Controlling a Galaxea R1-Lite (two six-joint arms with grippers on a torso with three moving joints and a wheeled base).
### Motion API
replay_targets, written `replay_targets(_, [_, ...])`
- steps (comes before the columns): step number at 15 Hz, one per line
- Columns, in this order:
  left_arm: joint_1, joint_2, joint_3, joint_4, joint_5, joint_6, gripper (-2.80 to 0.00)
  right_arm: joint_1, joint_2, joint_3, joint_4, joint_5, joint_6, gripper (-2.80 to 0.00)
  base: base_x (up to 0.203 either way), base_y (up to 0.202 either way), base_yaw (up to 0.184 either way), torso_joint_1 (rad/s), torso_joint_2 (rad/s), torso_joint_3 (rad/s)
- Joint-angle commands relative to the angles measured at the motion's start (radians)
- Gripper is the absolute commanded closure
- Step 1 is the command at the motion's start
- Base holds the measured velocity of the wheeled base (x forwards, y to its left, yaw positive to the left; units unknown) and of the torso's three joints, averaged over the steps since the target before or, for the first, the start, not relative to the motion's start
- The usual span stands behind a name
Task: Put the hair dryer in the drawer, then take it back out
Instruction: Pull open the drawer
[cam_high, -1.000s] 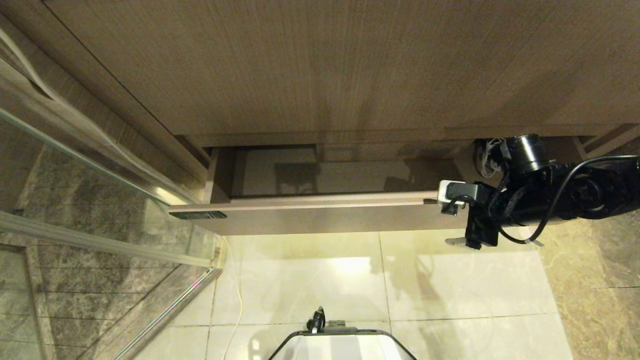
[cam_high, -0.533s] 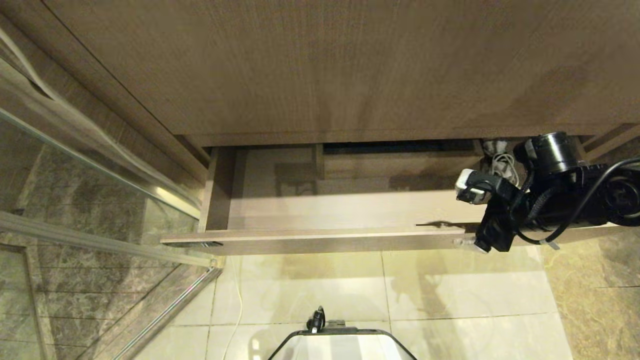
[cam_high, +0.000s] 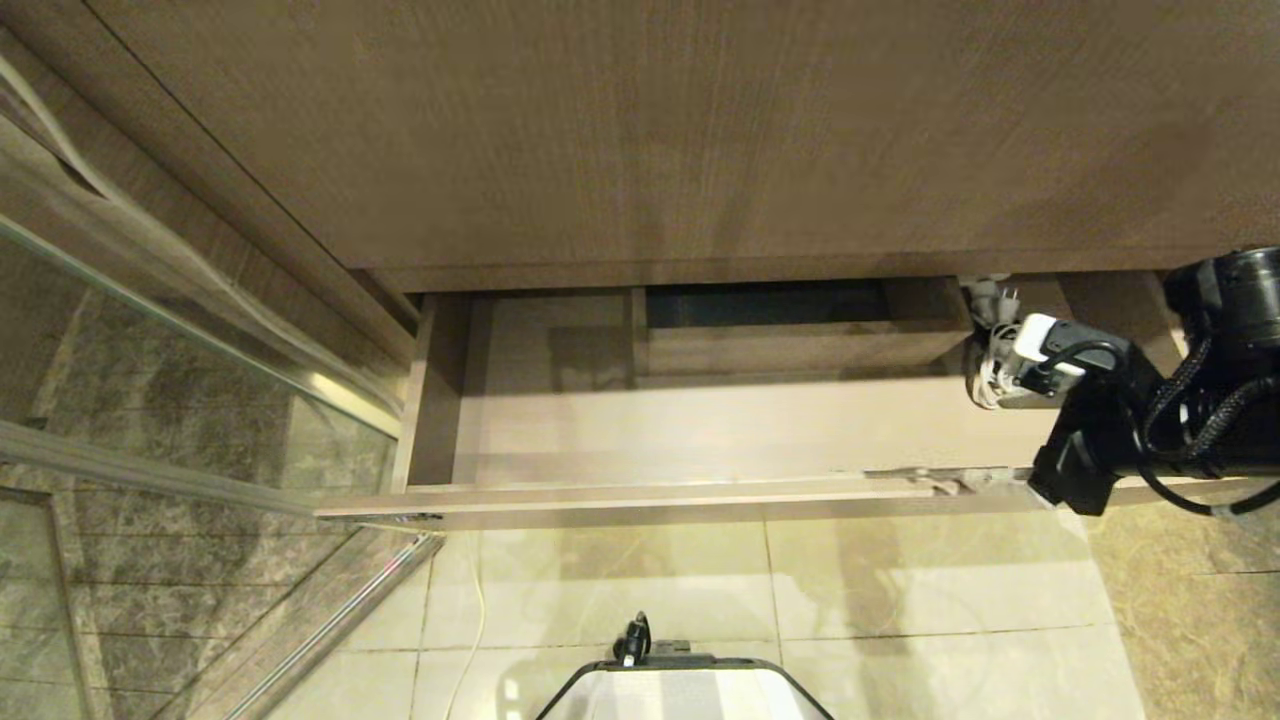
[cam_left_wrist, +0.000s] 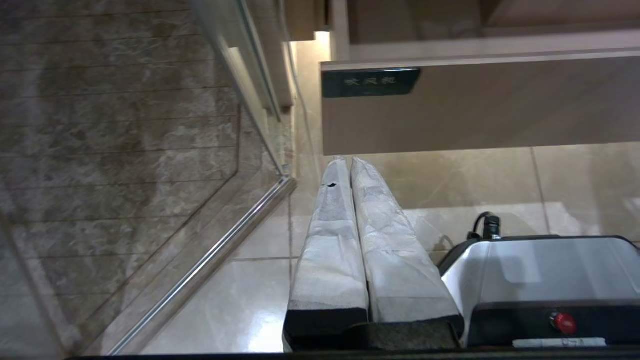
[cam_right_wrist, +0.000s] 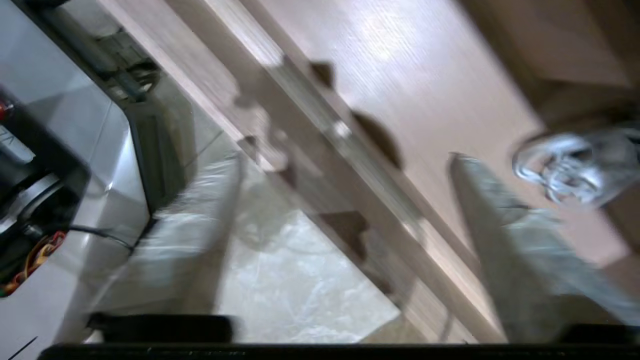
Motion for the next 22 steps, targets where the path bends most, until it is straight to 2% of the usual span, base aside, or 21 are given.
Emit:
replay_targets(1, [0.000, -0.002, 0.000, 0.000, 0.000, 0.000, 0.00, -0.006, -0.086, 0.037, 0.003, 0.001, -0.002, 0.00, 0.000, 0.000, 0.000, 0.000, 0.00, 0.000])
replay_targets(5, [0.000, 0.000, 0.000, 0.000, 0.000, 0.000, 0.00, -0.076, -0.205, 0.139, 0.013, -0.003, 0.003, 0.00, 0.000, 0.000, 0.000, 0.000, 0.00, 0.000])
replay_targets(7, [0.000, 0.000, 0.000, 0.000, 0.000, 0.000, 0.00, -0.105, -0.201, 0.129, 0.032, -0.007, 0.003, 0.00, 0.000, 0.000, 0.000, 0.000, 0.00, 0.000])
replay_targets(10, [0.000, -0.002, 0.000, 0.000, 0.000, 0.000, 0.00, -0.194, -0.193, 0.088, 0.058, -0.009, 0.007, 0.00, 0.000, 0.000, 0.000, 0.000, 0.00, 0.000])
replay_targets(14, [0.000, 0.000, 0.000, 0.000, 0.000, 0.000, 0.00, -0.220, -0.218, 0.081, 0.066, -0.013, 0.097, 0.00, 0.000, 0.000, 0.000, 0.000, 0.00, 0.000])
replay_targets(18, [0.000, 0.000, 0.000, 0.000, 0.000, 0.000, 0.00, -0.220, -0.201, 0.083, 0.080, -0.083, 0.159, 0.00, 0.000, 0.000, 0.000, 0.000, 0.00, 0.000])
replay_targets(22, [0.000, 0.000, 0.000, 0.000, 0.000, 0.000, 0.00, -0.220, -0.057, 0.014, 0.051, -0.192, 0.268, 0.00, 0.000, 0.000, 0.000, 0.000, 0.00, 0.000])
